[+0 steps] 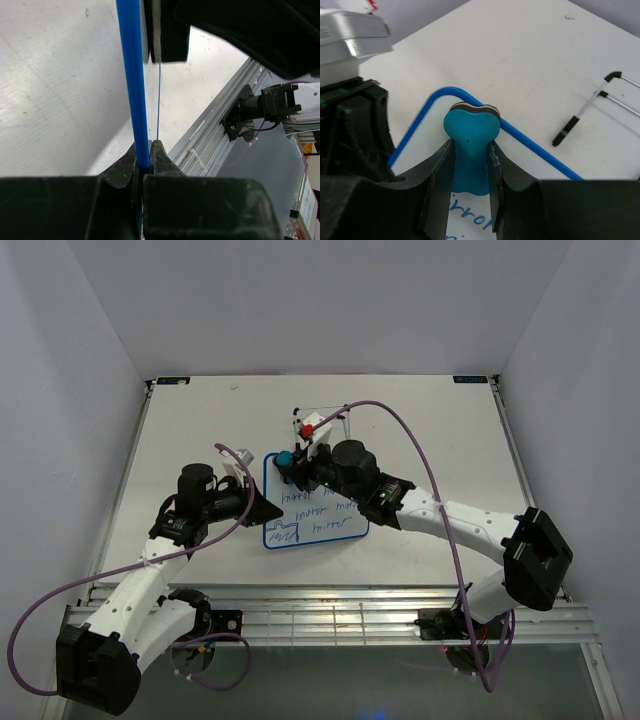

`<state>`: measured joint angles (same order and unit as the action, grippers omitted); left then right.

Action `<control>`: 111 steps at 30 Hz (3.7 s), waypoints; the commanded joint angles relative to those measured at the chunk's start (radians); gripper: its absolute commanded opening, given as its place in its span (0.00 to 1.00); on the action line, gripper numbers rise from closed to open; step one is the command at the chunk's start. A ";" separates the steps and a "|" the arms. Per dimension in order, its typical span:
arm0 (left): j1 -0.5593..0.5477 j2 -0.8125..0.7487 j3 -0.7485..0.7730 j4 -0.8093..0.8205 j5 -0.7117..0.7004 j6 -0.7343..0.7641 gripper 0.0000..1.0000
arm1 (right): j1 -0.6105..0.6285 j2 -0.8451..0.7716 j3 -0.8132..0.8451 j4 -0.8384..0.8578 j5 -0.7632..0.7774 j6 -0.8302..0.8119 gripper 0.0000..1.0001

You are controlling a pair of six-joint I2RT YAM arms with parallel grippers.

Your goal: Erase the whiteboard

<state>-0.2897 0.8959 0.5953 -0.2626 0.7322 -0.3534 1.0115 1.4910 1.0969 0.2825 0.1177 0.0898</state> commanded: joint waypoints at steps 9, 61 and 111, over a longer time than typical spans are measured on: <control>-0.014 -0.031 0.004 0.020 0.039 0.074 0.00 | -0.182 -0.024 -0.175 -0.112 0.042 0.064 0.23; -0.028 -0.029 0.000 0.028 0.067 0.076 0.00 | -0.413 0.038 -0.328 0.000 -0.098 0.169 0.20; -0.031 -0.005 -0.002 0.040 0.093 0.068 0.00 | -0.110 -0.026 -0.350 0.185 0.132 0.334 0.17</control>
<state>-0.2798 0.9039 0.5949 -0.2218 0.6838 -0.3653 0.7990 1.4311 0.6609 0.4671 0.2737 0.4171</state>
